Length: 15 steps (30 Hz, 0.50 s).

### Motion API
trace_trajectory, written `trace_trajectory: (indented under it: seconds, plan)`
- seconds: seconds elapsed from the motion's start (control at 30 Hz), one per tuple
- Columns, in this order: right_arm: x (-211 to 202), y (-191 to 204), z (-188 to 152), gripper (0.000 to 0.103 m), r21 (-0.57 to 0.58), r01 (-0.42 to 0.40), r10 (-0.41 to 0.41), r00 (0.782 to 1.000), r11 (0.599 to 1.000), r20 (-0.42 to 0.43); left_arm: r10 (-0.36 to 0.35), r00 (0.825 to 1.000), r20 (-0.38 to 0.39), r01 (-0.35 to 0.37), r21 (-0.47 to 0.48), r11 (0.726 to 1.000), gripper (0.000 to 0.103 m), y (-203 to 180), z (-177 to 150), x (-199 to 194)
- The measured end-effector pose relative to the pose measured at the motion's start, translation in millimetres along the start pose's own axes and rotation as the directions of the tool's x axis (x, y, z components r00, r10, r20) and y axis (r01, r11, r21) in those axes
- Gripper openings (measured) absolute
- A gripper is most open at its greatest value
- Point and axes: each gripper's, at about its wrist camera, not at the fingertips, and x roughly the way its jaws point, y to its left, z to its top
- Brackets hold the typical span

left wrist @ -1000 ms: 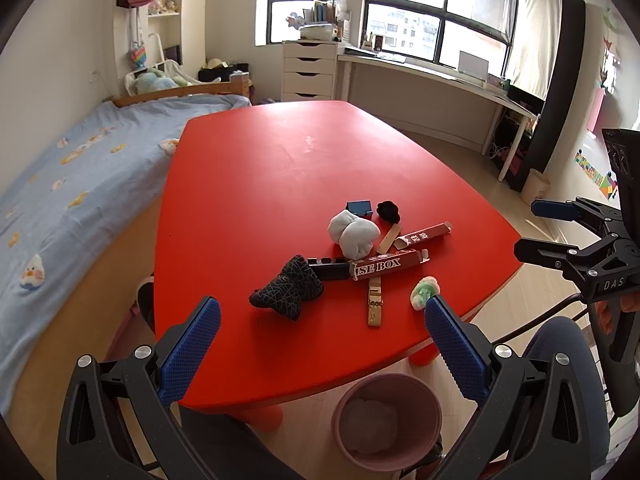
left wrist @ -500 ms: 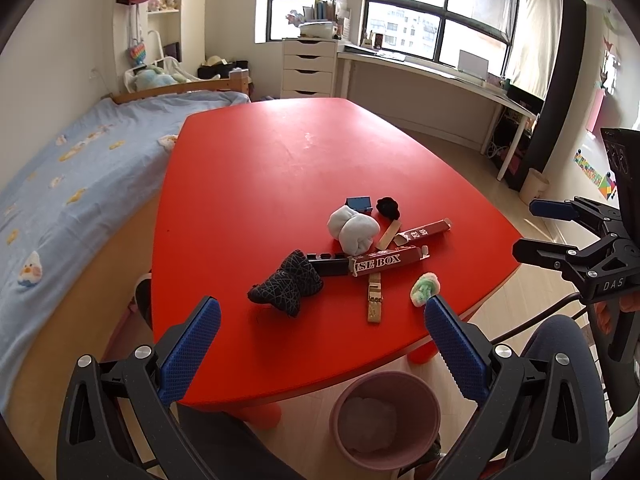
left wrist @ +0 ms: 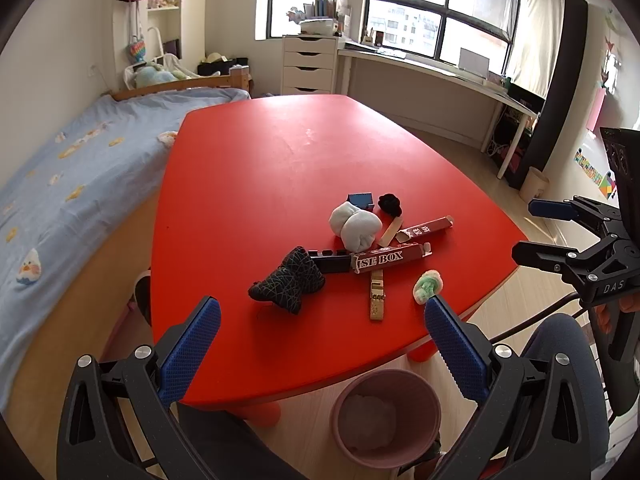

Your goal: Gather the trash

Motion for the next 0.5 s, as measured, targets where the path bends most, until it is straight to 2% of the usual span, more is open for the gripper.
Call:
trace_trajectory:
  seconds: [0.5]
  plan:
    - [16.3,5.0,4.0,0.1,-0.054,-0.038,0.036,0.998,0.998,-0.052,0.005,0.999,-0.039,-0.004,0.01,1.0,0.098,10.5,4.6,13.4]
